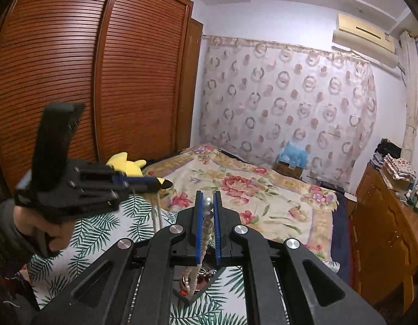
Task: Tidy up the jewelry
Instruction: 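Carry the bead strand with the left gripper toward the black box while the right gripper carries a pearl necklace, then lower both strands into the black box and open both grippers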
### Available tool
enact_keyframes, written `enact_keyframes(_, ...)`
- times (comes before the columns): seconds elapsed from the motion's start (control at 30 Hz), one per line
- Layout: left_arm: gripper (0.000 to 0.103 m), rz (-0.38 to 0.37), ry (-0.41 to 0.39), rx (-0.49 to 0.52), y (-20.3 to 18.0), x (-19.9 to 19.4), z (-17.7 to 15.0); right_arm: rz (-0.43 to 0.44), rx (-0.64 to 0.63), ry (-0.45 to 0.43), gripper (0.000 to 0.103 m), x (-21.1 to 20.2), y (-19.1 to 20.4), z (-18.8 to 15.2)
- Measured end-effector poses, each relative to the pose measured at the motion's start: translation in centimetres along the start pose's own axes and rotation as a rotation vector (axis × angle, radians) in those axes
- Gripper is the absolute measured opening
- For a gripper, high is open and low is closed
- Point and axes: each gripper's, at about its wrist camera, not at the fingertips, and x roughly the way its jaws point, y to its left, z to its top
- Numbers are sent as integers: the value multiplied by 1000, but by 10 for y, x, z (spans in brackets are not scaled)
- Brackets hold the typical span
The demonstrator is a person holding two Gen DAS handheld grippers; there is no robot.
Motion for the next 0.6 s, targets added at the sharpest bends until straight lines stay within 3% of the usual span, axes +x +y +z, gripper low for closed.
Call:
enact_keyframes(0.3,4,-3,128,-44,19,43,-48,35,1,51,8,33,2,-12)
enact_keyframes(0.6,4,7,192,-51,25,59,-78,58,16,94,8,54,7,-30)
